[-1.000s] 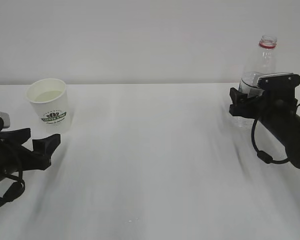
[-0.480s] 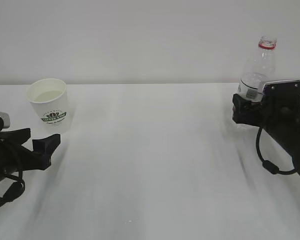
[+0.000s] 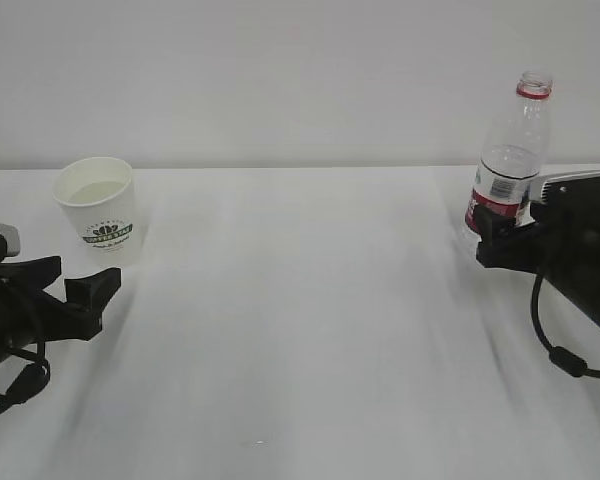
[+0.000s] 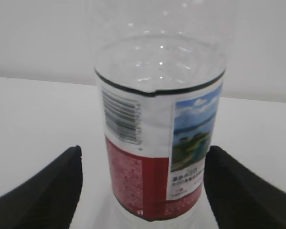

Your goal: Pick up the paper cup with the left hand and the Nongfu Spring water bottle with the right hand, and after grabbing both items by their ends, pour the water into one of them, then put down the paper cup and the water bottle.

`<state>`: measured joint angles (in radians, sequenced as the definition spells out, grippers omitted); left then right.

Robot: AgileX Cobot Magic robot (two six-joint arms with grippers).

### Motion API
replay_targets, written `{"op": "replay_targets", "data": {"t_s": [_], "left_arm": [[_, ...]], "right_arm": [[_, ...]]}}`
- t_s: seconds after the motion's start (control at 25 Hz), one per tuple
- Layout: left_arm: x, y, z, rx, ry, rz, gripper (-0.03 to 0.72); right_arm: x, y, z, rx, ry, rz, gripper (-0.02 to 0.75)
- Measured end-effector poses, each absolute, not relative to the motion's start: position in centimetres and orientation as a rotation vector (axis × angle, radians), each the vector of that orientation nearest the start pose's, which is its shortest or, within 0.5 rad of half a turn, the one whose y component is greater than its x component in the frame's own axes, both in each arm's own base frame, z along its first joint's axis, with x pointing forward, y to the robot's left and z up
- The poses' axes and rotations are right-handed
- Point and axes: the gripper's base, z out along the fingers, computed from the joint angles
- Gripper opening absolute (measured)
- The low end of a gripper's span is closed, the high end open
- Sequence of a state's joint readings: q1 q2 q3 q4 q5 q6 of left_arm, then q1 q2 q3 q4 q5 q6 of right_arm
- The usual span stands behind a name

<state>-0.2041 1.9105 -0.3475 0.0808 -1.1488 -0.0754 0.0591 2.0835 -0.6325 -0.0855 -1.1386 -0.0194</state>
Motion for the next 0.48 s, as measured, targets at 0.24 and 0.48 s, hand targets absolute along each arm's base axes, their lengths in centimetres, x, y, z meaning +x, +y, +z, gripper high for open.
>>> {"op": "replay_targets", "data": {"t_s": [0.24, 0.48], "left_arm": [[25.6, -5.9, 10.8, 0.187, 1.862, -0.231, 0.587], [25.7, -5.5, 13.3, 0.146, 1.770, -0.213, 0.587]], "right_arm": [[31.7, 2.7, 10.6, -0.173, 1.770, 0.072, 0.594], [30.7, 2.6, 12.4, -0.177, 1.731, 0.058, 0.593]]}}
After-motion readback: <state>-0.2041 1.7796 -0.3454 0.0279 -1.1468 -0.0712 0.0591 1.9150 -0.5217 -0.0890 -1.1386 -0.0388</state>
